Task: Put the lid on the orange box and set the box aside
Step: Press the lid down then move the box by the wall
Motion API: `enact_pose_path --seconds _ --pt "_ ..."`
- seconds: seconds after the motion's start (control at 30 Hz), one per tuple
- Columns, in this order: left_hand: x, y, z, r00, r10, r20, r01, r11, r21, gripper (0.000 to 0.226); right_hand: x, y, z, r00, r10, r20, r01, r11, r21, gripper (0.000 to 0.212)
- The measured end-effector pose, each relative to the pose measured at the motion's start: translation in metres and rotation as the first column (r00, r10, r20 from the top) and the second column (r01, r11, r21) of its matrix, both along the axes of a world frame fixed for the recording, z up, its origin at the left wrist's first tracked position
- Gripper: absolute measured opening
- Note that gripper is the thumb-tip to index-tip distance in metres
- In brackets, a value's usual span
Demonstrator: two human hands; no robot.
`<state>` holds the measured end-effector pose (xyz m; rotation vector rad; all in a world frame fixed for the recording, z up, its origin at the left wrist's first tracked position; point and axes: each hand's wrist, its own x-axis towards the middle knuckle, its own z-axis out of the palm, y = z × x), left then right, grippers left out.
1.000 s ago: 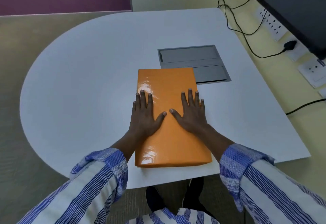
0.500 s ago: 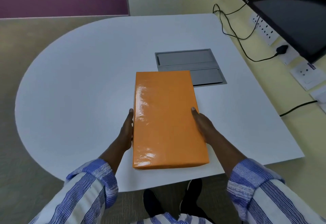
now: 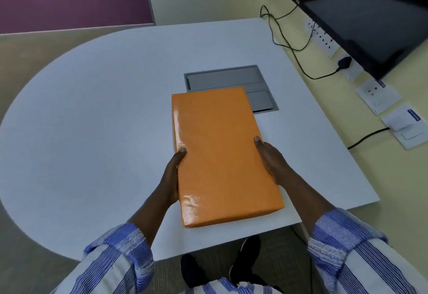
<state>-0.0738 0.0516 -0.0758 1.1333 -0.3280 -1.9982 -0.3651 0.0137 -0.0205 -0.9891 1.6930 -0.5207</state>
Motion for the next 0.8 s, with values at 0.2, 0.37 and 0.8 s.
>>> enact_pose_path --seconds 0.2,0.37,0.8 --pt "-0.094 -0.021 0.016 0.948 -0.033 0.317 0.053 0.997 -0.057 0.091 -0.085 -0.011 0.022 0.951 -0.065 -0.302 0.012 0.984 -0.177 0.082" --pt "-0.188 -0.038 0.012 0.934 -0.068 0.349 0.097 0.993 -0.066 0.088 -0.140 -0.012 0.028 0.748 -0.067 -0.660 -0.258 0.888 -0.382 0.082" --pt "-0.337 -0.053 0.001 0.936 -0.180 0.303 0.183 0.983 0.017 0.088 -0.223 0.003 -0.014 0.570 0.188 -0.800 -0.513 0.841 -0.169 0.083"
